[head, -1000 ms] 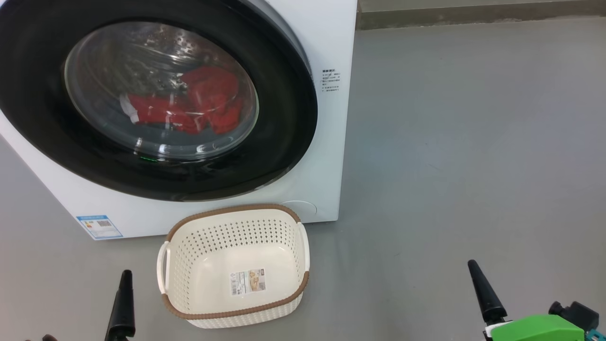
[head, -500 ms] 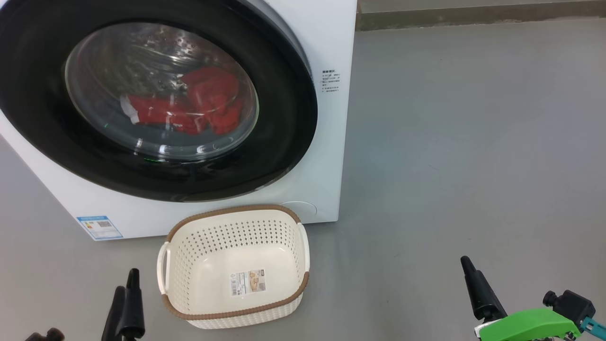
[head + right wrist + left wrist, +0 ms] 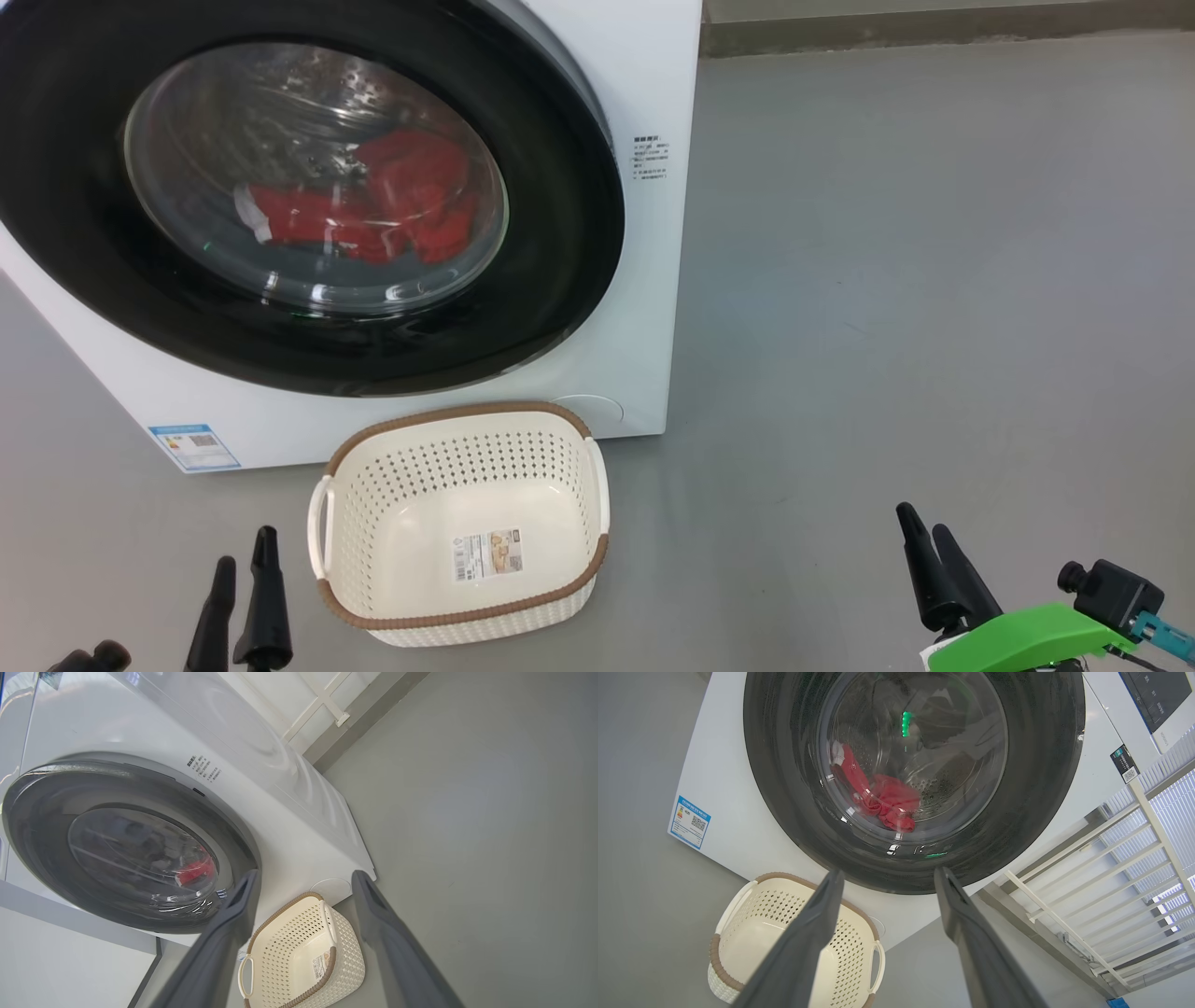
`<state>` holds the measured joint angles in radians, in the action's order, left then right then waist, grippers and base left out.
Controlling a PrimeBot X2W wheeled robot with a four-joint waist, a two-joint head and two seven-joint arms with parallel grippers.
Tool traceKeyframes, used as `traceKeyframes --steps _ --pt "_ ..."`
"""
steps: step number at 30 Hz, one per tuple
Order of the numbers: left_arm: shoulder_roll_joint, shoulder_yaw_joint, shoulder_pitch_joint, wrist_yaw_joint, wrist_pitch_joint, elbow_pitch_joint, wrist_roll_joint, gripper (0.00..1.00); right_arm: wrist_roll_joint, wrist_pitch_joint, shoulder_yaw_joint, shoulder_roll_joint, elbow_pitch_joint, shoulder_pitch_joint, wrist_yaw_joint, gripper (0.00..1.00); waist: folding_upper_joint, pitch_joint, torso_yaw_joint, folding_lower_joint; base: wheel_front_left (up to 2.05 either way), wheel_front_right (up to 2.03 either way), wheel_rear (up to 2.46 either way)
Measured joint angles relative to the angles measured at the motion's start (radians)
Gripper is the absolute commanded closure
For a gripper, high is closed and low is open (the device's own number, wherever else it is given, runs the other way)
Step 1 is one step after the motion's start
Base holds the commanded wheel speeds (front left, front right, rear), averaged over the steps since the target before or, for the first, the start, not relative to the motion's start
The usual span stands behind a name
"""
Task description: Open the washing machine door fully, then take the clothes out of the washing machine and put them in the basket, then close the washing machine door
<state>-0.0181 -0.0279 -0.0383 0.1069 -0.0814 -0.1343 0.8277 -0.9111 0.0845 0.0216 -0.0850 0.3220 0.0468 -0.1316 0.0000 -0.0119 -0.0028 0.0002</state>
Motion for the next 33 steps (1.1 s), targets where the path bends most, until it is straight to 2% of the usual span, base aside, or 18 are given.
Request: traceKeyframes --steps 33 --pt "-0.012 0.031 -0.041 -0.016 -0.097 0.089 -0.393 0.0 0.359 0.094 0.037 -0.023 -0.028 0.018 0.0 0.0 0.0 -0.001 -0.017 -0.0001 0.0 0.0 0.0"
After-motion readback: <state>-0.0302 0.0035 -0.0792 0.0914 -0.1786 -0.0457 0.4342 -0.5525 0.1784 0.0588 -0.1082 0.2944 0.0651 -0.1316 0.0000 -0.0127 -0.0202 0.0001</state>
